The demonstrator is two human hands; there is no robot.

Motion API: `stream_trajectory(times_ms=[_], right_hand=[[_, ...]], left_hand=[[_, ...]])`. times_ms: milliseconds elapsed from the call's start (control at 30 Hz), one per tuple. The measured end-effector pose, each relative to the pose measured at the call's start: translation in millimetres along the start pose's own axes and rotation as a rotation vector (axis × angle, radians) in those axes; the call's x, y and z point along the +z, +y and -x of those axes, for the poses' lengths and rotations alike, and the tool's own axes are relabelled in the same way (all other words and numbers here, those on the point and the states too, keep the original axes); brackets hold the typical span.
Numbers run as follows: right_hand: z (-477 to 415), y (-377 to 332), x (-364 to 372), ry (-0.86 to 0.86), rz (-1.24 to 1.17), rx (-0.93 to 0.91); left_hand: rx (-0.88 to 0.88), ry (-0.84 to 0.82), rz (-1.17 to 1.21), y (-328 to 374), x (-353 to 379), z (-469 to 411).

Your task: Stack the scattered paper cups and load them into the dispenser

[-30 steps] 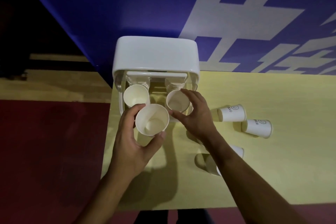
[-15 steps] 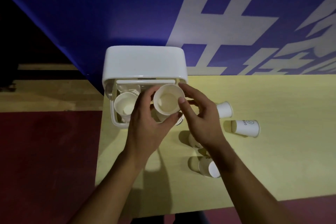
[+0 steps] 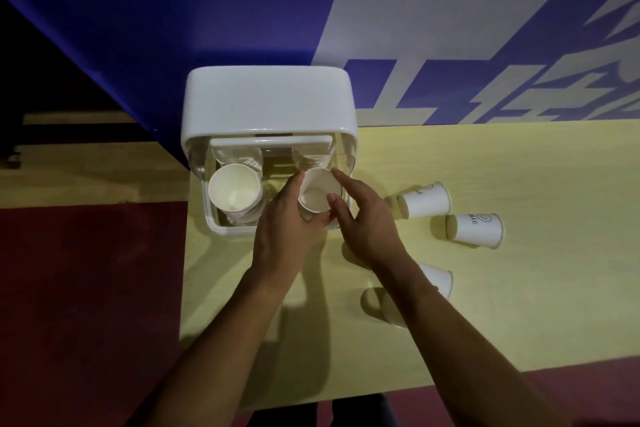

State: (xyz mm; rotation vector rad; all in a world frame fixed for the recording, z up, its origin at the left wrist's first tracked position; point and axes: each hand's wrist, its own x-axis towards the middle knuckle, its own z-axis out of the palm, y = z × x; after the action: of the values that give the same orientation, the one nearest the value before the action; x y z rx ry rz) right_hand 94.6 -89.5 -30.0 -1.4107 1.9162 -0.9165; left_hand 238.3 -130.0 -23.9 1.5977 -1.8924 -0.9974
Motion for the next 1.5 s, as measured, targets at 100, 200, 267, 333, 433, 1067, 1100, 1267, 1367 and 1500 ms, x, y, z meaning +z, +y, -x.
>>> stream_trajectory(times_ms=[100, 200, 267, 333, 433, 1067, 1100, 1267, 1367, 1500], right_hand=[[2, 2, 2, 0.007, 0.000, 0.012], [3, -3, -4, 0.004, 0.018, 0.000], [9, -7, -16, 0.033, -0.034, 0.032], [20, -4, -36, 0.097, -0.118, 0.105], [43, 22, -75, 0.199, -0.140, 0.223], [163, 190, -165, -0.171, 0.083, 0.347], [160, 192, -162, -0.228, 0.137, 0.307], [145, 190, -131, -0.227, 0.185, 0.264], [136, 192, -116, -0.021, 0.087, 0.298], [122, 197, -114, 0.015, 0.112, 0.258]], left_hand=[[-0.011, 0.001, -0.004, -2, 1, -1], [0.028, -0.044, -0.019, 3, -5, 1], [0.056, -0.009, -0.078, 12, -13, 11], [0.050, 0.058, -0.064, 23, -20, 31], [0.135, 0.084, 0.000, 34, -11, 69], [0.000, -0.223, -0.140, 31, 147, 157], [-0.078, -0.146, -0.066, 28, 142, 163], [-0.222, -0.172, 0.147, 4, 131, 185], [-0.076, -0.340, -0.004, -1, 132, 187], [-0.041, -0.322, -0.081, 2, 136, 179]])
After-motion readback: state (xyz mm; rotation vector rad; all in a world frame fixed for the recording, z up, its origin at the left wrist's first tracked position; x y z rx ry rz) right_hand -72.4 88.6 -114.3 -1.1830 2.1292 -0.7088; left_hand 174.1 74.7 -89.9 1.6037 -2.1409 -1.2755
